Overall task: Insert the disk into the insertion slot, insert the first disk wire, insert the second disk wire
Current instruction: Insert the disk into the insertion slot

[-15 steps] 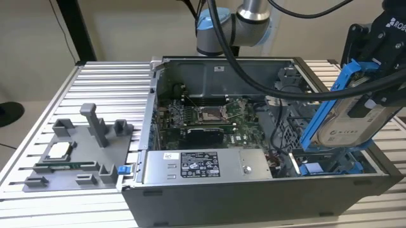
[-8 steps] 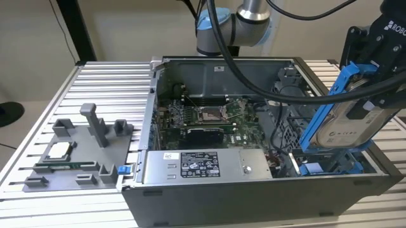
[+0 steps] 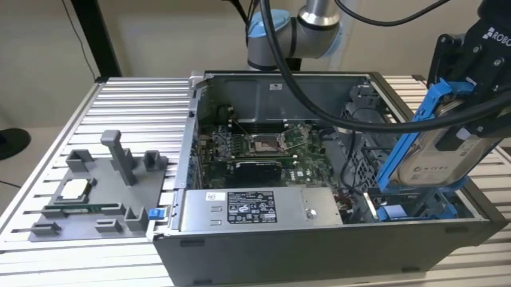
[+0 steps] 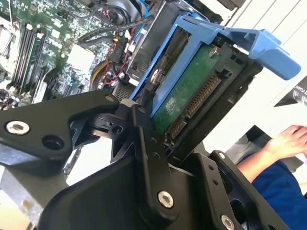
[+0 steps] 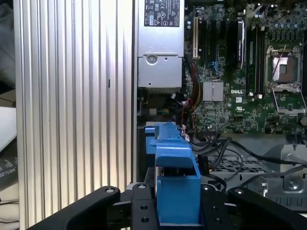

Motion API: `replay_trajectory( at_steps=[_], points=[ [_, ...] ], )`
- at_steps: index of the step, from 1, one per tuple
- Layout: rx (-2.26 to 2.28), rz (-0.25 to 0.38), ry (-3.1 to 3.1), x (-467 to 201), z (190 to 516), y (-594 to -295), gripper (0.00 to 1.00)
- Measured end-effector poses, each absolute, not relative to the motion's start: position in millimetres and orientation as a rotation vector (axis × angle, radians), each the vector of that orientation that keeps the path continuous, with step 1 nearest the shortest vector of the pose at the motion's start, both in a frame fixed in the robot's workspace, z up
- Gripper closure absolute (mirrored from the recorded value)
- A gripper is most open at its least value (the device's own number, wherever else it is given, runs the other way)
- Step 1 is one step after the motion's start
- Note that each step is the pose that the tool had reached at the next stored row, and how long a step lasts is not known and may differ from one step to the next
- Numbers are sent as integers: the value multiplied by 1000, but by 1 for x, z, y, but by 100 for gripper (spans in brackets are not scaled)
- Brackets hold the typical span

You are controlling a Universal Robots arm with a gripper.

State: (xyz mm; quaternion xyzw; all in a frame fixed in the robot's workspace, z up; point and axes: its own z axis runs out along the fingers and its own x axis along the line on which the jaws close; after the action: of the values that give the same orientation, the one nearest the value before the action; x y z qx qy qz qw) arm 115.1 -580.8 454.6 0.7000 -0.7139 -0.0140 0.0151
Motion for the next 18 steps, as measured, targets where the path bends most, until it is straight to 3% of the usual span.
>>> replay_trajectory(
  at_steps=[18],
  points=[
    [2177, -46, -2221, 123, 424, -579, 100]
  ],
)
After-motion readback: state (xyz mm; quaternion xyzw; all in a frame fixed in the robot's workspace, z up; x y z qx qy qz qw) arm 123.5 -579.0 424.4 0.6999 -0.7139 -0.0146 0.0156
